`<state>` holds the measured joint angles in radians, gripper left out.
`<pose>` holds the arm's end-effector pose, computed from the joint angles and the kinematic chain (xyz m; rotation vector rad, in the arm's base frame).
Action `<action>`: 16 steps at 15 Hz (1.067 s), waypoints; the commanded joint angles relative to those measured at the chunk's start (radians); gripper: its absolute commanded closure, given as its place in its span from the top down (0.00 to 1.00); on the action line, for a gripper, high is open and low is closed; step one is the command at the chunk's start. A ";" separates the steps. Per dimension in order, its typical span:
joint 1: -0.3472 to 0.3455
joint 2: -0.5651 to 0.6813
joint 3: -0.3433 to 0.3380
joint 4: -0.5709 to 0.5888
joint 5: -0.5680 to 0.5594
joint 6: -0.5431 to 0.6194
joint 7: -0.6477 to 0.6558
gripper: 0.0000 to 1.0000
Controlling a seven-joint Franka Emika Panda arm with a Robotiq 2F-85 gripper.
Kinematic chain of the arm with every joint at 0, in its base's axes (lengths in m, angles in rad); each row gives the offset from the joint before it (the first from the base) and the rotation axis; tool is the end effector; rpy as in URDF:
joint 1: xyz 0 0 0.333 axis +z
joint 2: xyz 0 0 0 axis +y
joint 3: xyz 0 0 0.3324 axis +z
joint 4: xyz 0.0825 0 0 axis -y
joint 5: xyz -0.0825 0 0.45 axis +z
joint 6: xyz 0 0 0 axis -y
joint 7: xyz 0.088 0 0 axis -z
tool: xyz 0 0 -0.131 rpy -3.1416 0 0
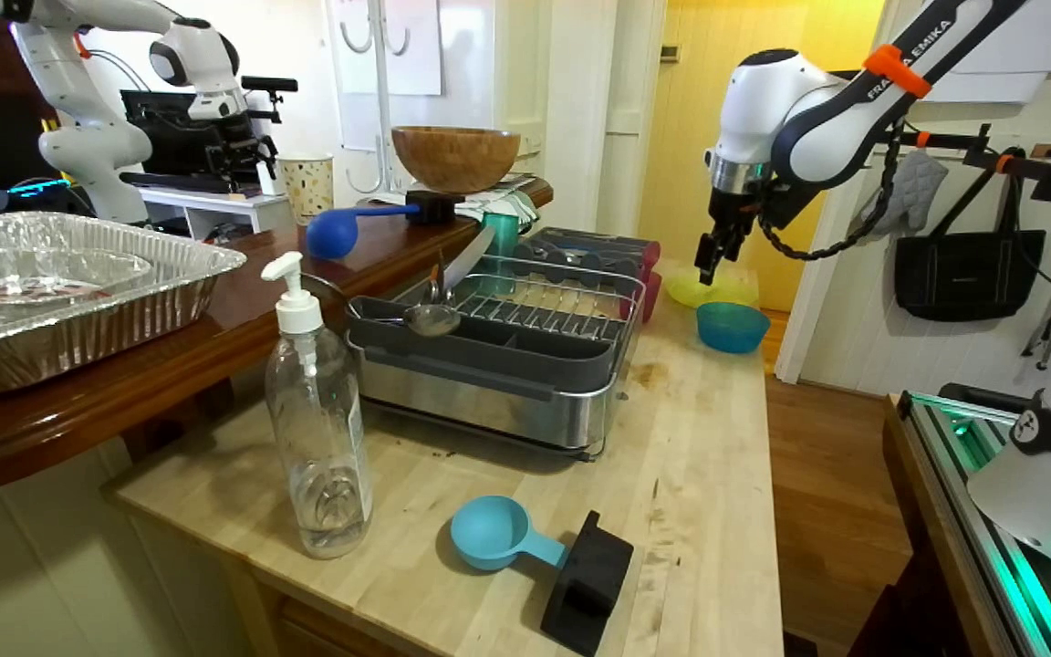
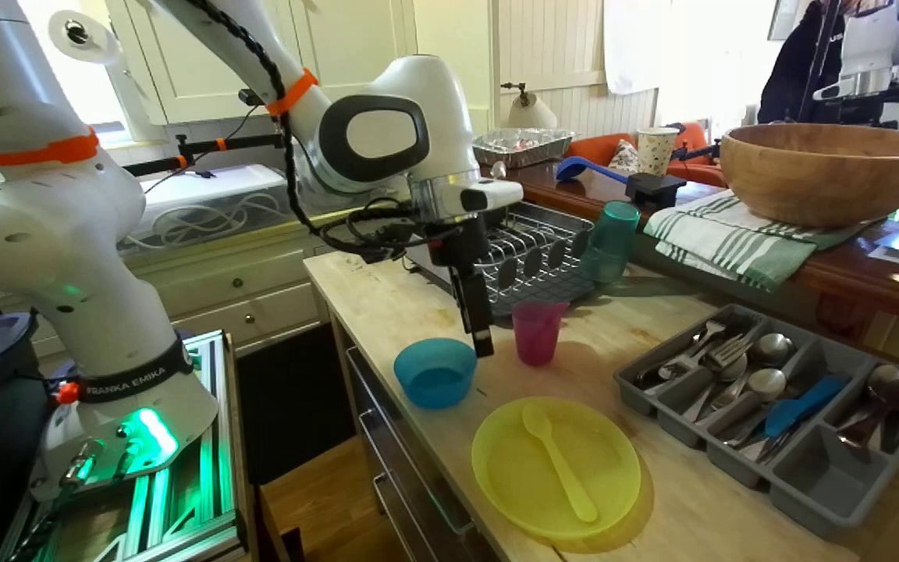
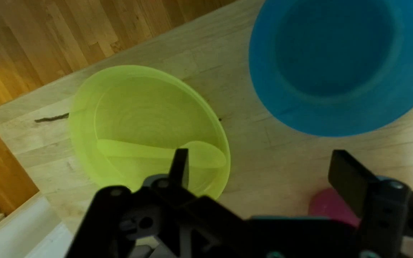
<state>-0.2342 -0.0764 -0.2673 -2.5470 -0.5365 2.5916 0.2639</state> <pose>0.4441 -0.2373 0.2483 2.8052 -0.4560 0.1208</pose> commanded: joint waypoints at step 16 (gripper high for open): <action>-0.098 -0.122 0.039 0.021 -0.012 0.000 0.016 1.00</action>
<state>-0.3138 -0.1984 -0.2460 -2.5264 -0.5568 2.5915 0.2872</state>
